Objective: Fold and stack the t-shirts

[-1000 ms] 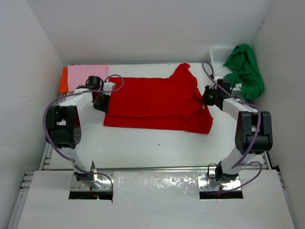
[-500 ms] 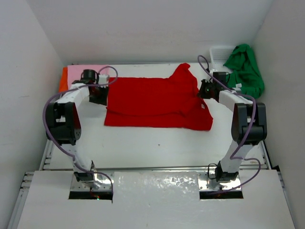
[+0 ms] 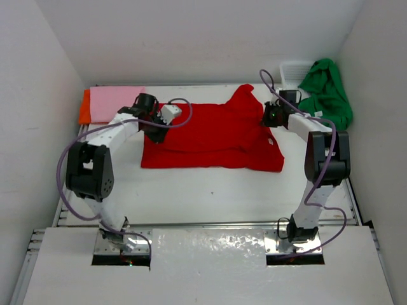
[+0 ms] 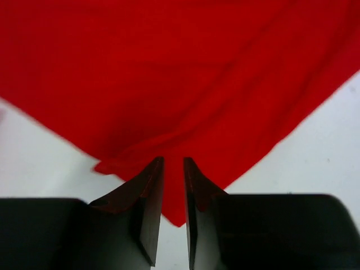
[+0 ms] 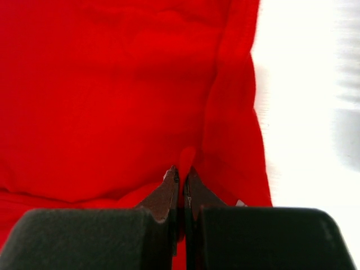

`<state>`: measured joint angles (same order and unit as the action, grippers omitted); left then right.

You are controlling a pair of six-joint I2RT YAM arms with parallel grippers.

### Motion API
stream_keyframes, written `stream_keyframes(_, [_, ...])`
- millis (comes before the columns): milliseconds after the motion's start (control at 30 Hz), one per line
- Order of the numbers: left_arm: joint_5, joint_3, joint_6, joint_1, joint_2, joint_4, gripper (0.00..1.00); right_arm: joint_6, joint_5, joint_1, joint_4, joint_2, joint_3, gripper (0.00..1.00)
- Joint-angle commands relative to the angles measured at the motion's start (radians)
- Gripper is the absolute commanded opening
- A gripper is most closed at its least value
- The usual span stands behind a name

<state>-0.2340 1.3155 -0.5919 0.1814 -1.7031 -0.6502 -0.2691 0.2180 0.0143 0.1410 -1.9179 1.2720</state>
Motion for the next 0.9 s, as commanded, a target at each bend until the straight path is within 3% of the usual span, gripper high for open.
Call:
stream_keyframes(0, [-0.099, -0.002, -0.072, -0.036, -0.061, -0.077, 0.18, -0.013, 0.004, 0.006, -0.017, 0.031, 0.024, 0.00])
stream_keyframes(67, [-0.079, -0.009, -0.031, -0.020, -0.073, -0.039, 0.23, -0.027, 0.003, 0.006, -0.018, 0.028, 0.032, 0.04])
stream_keyframes(100, [-0.021, 0.001, -0.007, -0.020, -0.098, 0.009, 0.26, -0.033, 0.004, 0.006, -0.009, 0.019, 0.044, 0.16])
stream_keyframes(167, [0.065, 0.025, 0.067, -0.032, -0.136, 0.043, 0.28, -0.025, 0.006, 0.007, 0.018, 0.004, 0.070, 0.56])
stream_keyframes(200, [0.132, 0.060, 0.095, -0.043, -0.177, 0.063, 0.31, -0.001, -0.006, 0.010, 0.076, -0.003, 0.088, 0.66])
stream_keyframes(300, [0.135, 0.178, 0.223, -0.126, -0.236, 0.057, 0.38, 0.036, -0.126, 0.015, 0.240, -0.009, 0.176, 0.85])
stream_keyframes(367, [0.098, 0.226, 0.321, -0.195, -0.212, 0.082, 0.41, 0.036, -0.217, 0.012, 0.308, 0.052, 0.184, 0.92])
stream_keyframes(500, [0.084, 0.202, 0.392, -0.284, -0.098, 0.119, 0.50, -0.034, -0.264, -0.011, 0.342, 0.224, 0.038, 0.98])
stream_keyframes(633, [-0.017, 0.053, 0.347, -0.258, 0.000, 0.035, 0.52, -0.108, -0.223, -0.086, 0.344, 0.384, -0.227, 0.84])
stream_keyframes(667, [-0.056, -0.101, 0.324, -0.234, 0.005, -0.038, 0.56, -0.142, -0.163, -0.099, 0.245, 0.469, -0.385, 0.79])
stream_keyframes(867, [-0.019, -0.174, 0.328, -0.234, 0.013, -0.013, 0.64, -0.176, -0.060, -0.102, 0.220, 0.379, -0.451, 0.82])
